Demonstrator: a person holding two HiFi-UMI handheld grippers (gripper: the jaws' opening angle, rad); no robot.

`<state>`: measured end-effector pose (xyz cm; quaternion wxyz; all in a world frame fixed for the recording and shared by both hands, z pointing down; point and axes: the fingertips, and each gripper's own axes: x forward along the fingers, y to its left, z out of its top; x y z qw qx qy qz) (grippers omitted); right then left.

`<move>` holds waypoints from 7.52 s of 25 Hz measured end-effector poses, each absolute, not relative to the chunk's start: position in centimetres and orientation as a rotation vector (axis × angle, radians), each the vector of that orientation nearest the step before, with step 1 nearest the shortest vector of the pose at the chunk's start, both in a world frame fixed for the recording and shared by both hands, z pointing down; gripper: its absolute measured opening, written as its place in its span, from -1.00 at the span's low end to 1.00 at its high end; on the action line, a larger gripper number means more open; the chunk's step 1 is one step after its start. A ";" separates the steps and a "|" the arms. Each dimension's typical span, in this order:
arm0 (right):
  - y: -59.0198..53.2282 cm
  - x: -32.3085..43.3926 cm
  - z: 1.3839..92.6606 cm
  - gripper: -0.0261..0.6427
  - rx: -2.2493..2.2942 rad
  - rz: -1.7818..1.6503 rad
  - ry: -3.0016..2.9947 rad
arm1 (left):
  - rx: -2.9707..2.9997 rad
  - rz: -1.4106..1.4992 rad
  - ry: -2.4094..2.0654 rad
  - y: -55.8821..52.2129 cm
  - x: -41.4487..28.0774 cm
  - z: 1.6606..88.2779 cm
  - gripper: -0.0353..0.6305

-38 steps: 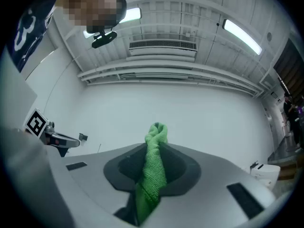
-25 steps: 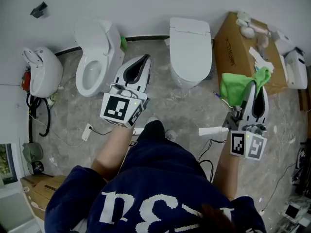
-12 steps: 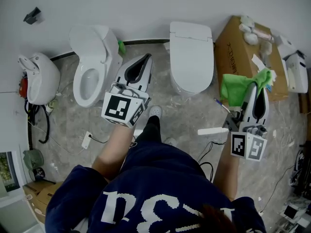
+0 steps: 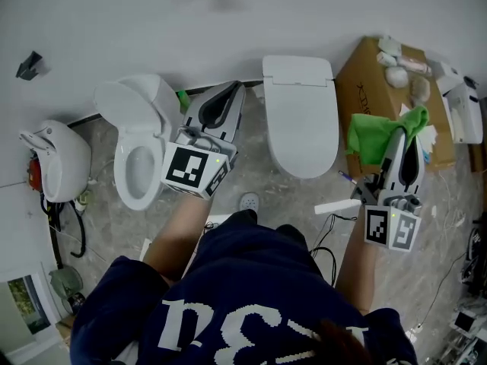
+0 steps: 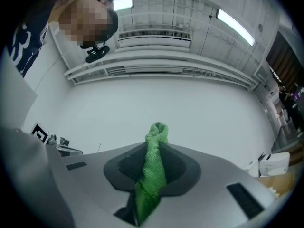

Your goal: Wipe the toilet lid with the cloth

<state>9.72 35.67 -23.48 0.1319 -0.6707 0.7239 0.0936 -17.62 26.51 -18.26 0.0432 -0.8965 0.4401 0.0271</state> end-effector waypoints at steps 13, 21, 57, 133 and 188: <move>19.9 13.6 -20.4 -0.66 -1.844 0.134 2.200 | -2.746 0.066 1.508 13.9 -14.6 -14.7 -0.83; 8.3 17.1 -18.2 -0.66 -1.635 0.048 2.357 | -2.615 0.030 1.735 8.1 -11.3 -12.7 -0.83; -13.1 4.9 13.4 -0.65 -1.461 -0.680 2.616 | -2.819 -0.145 1.874 -10.8 -13.7 14.3 -0.83; -16.8 23.9 50.7 -0.67 -2.406 -0.691 2.982 | -3.025 -0.303 1.809 -12.0 -8.2 33.5 -0.83; -12.0 5.1 50.1 -0.67 -1.427 -0.515 3.552 | -2.994 -0.304 1.831 -11.4 -8.4 33.3 -0.83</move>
